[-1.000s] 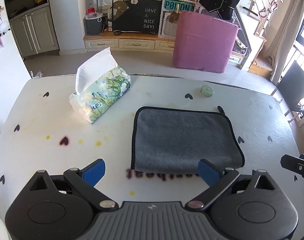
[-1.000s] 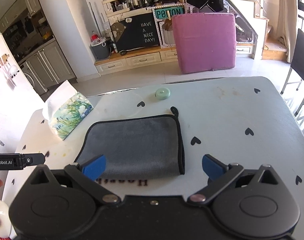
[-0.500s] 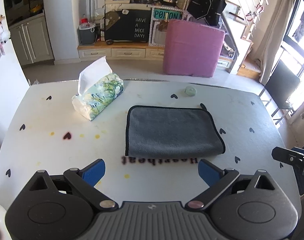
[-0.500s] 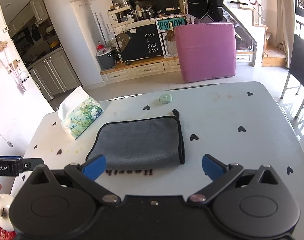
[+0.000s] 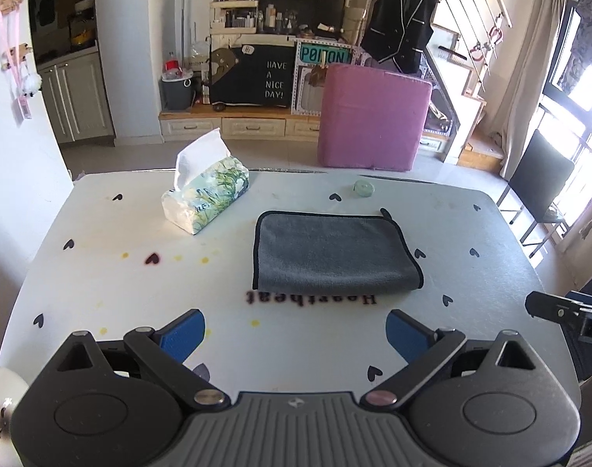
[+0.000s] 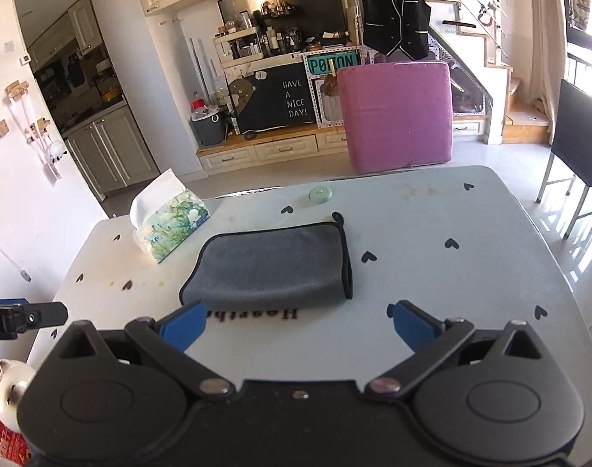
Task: Fold towel
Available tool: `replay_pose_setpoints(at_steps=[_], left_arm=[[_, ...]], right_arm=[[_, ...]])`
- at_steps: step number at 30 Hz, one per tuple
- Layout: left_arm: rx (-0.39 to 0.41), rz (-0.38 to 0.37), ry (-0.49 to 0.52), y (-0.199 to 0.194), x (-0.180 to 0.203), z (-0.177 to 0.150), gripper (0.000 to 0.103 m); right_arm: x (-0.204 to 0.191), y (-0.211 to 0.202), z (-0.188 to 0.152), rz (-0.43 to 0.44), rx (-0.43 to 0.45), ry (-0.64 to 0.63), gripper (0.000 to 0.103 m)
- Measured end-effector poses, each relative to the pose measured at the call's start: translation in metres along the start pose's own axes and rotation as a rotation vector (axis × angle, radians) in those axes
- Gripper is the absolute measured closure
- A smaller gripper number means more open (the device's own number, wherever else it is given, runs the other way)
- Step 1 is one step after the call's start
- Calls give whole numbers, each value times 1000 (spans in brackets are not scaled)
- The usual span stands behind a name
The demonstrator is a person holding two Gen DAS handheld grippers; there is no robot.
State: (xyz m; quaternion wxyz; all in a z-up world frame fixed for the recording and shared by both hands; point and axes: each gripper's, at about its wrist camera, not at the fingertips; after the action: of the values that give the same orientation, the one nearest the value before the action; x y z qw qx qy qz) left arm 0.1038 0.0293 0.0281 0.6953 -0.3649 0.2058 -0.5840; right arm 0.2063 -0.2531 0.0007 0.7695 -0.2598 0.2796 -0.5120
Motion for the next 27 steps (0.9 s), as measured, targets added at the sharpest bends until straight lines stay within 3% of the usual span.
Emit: replay_pose_setpoints(at_steps=[7,12,27], left_arm=[[3,-46,-14,-14,-2,-22,4],[36,-25,4,-24,-1,-38,3],[30,-39,-6,-31,-3,-79,2]], right_arm=[[-7,-20,-21,-9,24,-39,1],[-10,-29,-34,-26,28,-52,1],[-16,-51,-69,19,24,-75,1]])
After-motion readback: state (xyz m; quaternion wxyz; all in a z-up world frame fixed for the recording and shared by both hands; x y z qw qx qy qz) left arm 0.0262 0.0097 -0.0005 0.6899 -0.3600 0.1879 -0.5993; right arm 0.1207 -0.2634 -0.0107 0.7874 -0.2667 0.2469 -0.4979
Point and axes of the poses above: each gripper's, at about its wrist camera, not at the fingertips, and y roughly the way its jaws point, x to its right, z to its top, and after that the axes turned 4 degrees about -z, right-handed
